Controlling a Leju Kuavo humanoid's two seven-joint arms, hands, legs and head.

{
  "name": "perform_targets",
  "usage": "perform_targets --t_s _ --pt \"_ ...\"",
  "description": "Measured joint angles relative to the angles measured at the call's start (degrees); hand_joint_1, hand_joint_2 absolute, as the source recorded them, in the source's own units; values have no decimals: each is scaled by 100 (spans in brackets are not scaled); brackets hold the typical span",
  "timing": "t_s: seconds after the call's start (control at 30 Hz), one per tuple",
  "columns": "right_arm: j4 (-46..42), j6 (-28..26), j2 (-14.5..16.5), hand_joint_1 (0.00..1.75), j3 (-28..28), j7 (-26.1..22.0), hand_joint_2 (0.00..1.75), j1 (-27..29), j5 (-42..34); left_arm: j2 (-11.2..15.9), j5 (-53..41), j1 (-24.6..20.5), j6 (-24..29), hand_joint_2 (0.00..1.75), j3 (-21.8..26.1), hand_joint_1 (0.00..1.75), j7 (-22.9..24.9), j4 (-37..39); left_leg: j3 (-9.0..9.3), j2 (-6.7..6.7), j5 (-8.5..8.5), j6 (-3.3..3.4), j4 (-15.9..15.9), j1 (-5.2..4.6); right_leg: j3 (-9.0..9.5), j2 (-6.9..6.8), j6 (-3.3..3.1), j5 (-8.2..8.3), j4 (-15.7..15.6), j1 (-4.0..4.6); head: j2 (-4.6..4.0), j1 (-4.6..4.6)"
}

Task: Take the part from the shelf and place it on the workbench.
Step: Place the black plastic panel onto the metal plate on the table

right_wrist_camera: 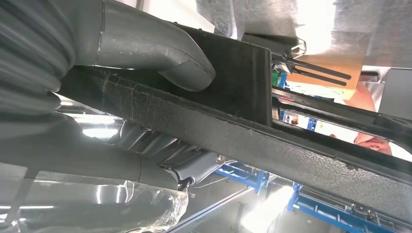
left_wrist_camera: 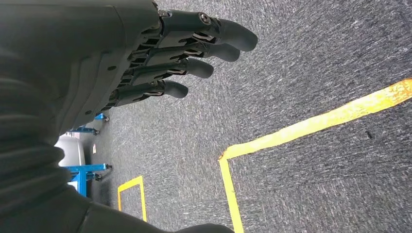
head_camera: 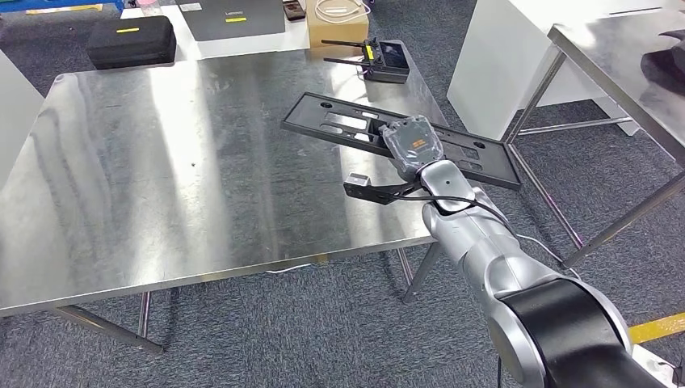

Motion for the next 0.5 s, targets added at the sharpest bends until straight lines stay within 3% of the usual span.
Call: perform_targets --t_s 0.13,0.23,0.3,0.37,0.43,0.47,0.5 --pt "-1 7 19 175 -27 -1 175 11 21 1 -1 0 4 175 22 0 26 -1 -17 -1 -21 26 31 -6 1 0 17 2 -4 -20 0 -1" --pt "-15 10 53 175 -31 -12 175 11 27 1 4 0 20 175 32 0 41 -1 9 1 -19 80 3 7 -7 0 67 -23 15 -21 0 0" --pt "-32 15 68 175 -37 -25 175 5 28 -3 16 -1 44 175 38 0 54 -1 50 9 0 137 -41 39 -174 1 37 -203 371 -13 0 9" --pt "-34 28 73 175 -43 -37 175 16 28 -4 27 -3 69 175 40 0 67 -1 57 11 0 166 -47 46 -591 3 -38 -539 1200 -12 0 17" --pt "-32 40 75 175 -45 -44 175 53 28 -4 29 -3 88 175 42 0 78 -1 56 -6 -4 169 -44 28 -939 4 -47 -726 1828 1 0 18" --pt "-32 43 74 175 -46 -44 175 68 28 -5 28 -2 96 175 42 0 82 -1 58 -19 -6 167 -42 17 -950 4 -25 -685 1810 12 0 19" --pt "-32 43 73 175 -49 -44 175 73 28 -7 27 -1 99 175 43 0 84 -1 63 -31 -10 161 -39 8 -843 4 2 -565 1564 24 0 19"
